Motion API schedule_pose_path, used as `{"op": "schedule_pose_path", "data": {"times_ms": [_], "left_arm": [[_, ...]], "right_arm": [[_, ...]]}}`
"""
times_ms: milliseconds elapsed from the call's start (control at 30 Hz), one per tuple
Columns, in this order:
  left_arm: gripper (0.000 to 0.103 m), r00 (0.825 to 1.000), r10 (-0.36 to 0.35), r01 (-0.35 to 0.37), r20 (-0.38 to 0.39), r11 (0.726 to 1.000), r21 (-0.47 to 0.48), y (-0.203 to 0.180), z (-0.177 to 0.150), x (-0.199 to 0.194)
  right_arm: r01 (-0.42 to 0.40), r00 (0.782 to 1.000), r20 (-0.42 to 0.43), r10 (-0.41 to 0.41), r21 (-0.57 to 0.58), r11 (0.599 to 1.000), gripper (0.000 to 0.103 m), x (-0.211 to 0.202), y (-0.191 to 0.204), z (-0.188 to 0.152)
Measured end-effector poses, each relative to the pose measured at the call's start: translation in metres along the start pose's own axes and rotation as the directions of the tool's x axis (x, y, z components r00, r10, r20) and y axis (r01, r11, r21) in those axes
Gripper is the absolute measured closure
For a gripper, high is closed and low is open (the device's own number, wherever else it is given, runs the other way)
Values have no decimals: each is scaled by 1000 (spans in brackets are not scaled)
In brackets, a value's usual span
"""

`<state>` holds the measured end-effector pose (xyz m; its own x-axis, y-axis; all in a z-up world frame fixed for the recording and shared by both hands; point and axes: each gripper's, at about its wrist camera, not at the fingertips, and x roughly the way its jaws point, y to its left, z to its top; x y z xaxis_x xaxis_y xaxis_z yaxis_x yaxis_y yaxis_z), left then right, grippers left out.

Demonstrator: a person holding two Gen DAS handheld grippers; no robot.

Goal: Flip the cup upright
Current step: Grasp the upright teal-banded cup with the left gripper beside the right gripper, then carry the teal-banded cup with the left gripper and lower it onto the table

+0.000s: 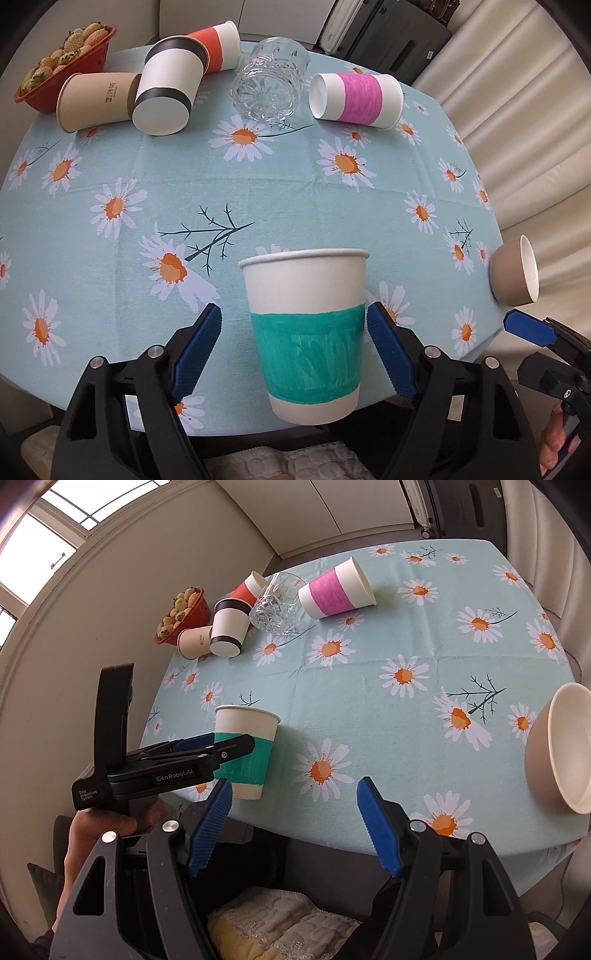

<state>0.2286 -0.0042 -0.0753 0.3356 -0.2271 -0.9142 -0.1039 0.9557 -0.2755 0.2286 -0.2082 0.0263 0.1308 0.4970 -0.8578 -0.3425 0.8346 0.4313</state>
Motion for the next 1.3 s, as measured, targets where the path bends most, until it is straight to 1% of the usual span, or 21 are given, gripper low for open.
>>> {"op": "schedule_pose_path", "data": {"times_ms": [67, 167, 500, 700, 800, 867, 967, 1067, 1167, 1300], "left_arm": [[28, 1000, -4, 4, -8, 1000, -10, 0, 0, 4], [38, 1000, -2, 2, -14, 1000, -18, -1, -3, 8], [39, 999, -39, 40, 25, 998, -38, -3, -9, 2], [40, 994, -28, 30, 109, 999, -15, -7, -18, -19], [40, 986, -22, 23, 164, 1000, -4, -9, -24, -31], [40, 980, -6, 4, 201, 1000, 10, -12, -29, -40], [40, 963, 8, -17, 269, 999, 28, -17, -38, -52], [40, 937, 22, -40, 349, 998, 46, -21, -46, -65], [40, 905, 26, -54, 425, 997, 54, -23, -54, -75], [40, 855, 21, -65, 518, 996, 67, -24, -64, -83]], "right_arm": [[-6, 1000, -2, 6, -4, 1000, 33, 1, 0, -2], [-5, 1000, -6, 5, -2, 1000, 33, 3, -2, -2], [4, 1000, -9, -4, 8, 1000, 33, 3, -4, -6], [3, 1000, -3, -3, 5, 1000, 33, 2, 0, -8], [2, 1000, 6, -2, 1, 1000, 33, 2, 2, -7], [-2, 1000, 12, 2, -1, 1000, 33, 2, 3, -7], [-1, 1000, 24, 1, -7, 1000, 33, 3, 6, -6], [4, 999, 39, -4, -21, 1000, 33, 3, 7, -5], [4, 998, 55, -2, -25, 1000, 33, 2, 6, -5], [-2, 997, 73, 4, -23, 1000, 33, 0, 4, -3]]}}
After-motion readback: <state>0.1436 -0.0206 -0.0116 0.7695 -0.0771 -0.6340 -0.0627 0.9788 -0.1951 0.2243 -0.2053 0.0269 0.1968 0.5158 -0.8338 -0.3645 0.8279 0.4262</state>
